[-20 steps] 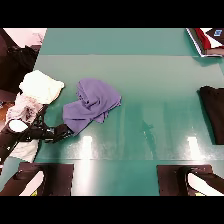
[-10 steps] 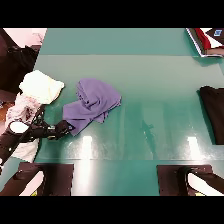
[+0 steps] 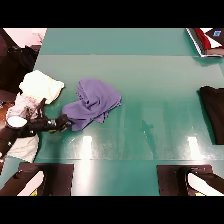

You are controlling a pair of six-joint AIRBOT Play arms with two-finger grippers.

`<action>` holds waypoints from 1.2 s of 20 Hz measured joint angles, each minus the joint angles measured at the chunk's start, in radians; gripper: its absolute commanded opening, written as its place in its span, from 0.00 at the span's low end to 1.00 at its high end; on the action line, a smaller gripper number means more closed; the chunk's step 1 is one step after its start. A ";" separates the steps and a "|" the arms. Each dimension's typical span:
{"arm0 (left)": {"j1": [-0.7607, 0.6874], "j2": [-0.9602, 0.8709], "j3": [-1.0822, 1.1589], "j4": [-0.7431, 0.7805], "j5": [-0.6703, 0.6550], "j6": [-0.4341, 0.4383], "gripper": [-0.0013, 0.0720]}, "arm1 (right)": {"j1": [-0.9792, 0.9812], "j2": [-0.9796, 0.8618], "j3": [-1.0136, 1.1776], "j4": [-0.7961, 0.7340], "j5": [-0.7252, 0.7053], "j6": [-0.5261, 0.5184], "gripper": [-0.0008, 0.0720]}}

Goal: Fold the shirts.

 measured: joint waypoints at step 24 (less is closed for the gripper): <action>0.000 -0.003 0.761 0.146 -0.261 0.065 0.05 | 0.454 -0.832 -0.108 0.465 -0.153 -0.148 0.64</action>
